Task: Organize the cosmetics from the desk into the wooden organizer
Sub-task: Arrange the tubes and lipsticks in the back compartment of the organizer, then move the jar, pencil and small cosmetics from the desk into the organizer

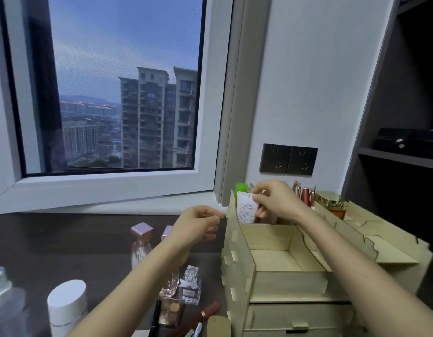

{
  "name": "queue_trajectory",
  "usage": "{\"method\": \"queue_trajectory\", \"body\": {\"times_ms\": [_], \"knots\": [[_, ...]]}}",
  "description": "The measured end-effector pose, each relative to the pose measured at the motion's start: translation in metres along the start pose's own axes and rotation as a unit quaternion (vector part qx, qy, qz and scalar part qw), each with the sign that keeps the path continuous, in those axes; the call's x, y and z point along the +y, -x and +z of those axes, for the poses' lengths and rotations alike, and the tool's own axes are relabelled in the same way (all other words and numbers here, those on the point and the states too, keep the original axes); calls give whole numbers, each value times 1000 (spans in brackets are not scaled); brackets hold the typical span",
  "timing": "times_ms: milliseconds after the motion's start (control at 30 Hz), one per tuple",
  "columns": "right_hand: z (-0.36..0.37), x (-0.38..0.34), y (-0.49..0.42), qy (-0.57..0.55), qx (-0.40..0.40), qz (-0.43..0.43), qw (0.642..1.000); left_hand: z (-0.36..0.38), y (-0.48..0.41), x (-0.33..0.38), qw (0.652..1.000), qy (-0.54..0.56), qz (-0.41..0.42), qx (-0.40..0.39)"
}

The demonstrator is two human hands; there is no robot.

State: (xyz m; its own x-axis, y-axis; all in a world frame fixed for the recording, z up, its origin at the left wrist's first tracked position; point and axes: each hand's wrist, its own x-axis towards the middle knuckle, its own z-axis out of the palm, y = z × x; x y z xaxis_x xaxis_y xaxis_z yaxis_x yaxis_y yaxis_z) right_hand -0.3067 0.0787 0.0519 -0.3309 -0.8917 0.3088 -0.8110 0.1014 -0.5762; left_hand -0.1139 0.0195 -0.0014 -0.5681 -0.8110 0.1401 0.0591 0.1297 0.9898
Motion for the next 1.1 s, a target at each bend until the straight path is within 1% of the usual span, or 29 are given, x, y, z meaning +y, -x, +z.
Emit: {"method": "queue_trajectory", "body": {"times_ms": [200, 367, 467, 533, 600, 667, 733, 800, 900, 1000, 1100], "knots": [[7, 7, -1, -8, 7, 16, 1000, -3, -1, -5, 1000, -16, -13, 2], [10, 7, 1, 80, 62, -4, 995, -6, 2, -4, 1000, -19, -19, 2], [8, 4, 7, 100, 81, -17, 992, -10, 7, -1, 1000, -20, -21, 8], [3, -1, 12, 104, 120, -28, 987, -14, 11, 2, 999, -21, -22, 15], [-4, -8, 22, 82, 166, -38, 982, -20, 16, 5, 999, -24, -18, 20], [-8, -18, 39, 23, 203, -49, 978, -27, 22, 10, 999, -31, -11, 28], [-7, -29, 59, -38, 223, -62, 972, -36, 30, 14, 998, -43, -2, 40], [4, -42, 80, -85, 206, -77, 972, -46, 41, 18, 997, -60, 10, 57], [34, -63, 109, -106, 134, -112, 979, -61, 64, 25, 991, -97, 40, 85], [71, -83, 130, -103, 45, -129, 985, -78, 91, 31, 985, -126, 60, 101], [112, -93, 140, -58, -24, -135, 989, -99, 119, 35, 974, -176, 72, 122]]}}
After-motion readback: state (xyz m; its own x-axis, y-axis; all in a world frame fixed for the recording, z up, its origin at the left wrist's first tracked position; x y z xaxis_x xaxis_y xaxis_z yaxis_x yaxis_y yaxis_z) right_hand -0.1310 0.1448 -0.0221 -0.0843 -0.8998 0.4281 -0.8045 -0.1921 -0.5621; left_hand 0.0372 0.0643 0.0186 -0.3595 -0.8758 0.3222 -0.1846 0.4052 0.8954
